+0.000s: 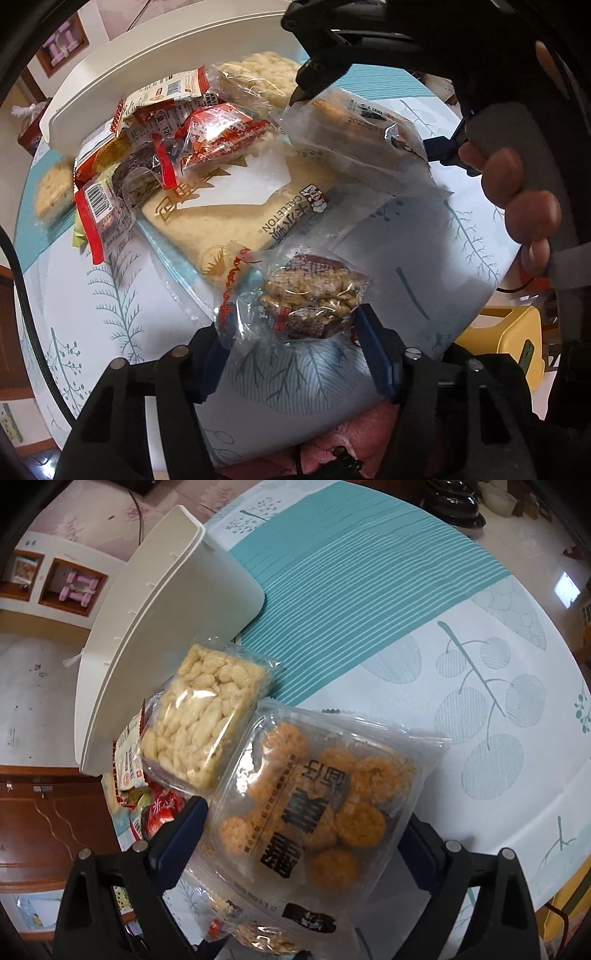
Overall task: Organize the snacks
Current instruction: 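Close right tool on clear bag of orange round cakes while left tool approaches nut bag, then close the left tool on the small clear bag of nuts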
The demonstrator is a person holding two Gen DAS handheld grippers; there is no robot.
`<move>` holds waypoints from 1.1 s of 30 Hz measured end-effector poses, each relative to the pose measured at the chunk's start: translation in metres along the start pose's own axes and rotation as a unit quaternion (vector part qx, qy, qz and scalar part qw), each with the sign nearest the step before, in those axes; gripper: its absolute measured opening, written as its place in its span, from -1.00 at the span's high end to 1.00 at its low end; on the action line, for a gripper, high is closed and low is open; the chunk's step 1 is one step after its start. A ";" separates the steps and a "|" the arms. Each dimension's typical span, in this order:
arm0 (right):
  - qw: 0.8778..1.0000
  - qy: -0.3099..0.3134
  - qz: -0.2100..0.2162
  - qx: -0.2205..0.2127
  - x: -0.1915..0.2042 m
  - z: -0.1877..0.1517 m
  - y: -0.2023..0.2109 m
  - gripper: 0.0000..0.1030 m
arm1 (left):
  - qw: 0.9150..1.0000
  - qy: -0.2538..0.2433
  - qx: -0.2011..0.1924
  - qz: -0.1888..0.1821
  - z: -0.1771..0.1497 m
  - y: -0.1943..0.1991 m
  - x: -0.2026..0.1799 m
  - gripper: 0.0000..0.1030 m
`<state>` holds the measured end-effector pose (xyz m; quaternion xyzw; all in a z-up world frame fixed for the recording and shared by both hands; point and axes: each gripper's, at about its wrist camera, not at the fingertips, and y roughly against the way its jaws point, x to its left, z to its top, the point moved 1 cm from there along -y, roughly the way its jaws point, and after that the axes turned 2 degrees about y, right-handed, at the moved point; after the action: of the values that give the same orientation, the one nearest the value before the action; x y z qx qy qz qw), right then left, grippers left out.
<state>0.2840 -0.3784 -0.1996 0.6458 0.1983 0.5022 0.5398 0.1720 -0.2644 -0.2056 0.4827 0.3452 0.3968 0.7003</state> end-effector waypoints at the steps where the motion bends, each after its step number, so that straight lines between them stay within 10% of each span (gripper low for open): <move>1: 1.000 0.001 0.002 -0.001 -0.006 -0.003 0.002 -0.82 | 1.000 0.001 0.000 -0.002 -0.001 0.001 0.000 -0.18; 12: 1.000 0.001 0.000 -0.009 -0.031 -0.016 0.014 -0.74 | 0.999 0.027 -0.004 -0.032 -0.011 0.018 0.017 0.46; 33: 1.000 -0.028 -0.004 -0.012 -0.058 -0.041 0.039 -0.72 | 0.995 0.067 -0.009 -0.074 -0.033 0.048 0.050 0.69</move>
<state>0.2139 -0.4172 -0.1934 0.6521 0.1797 0.4841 0.5550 0.1547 -0.1964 -0.1747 0.4223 0.4223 0.3786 0.7071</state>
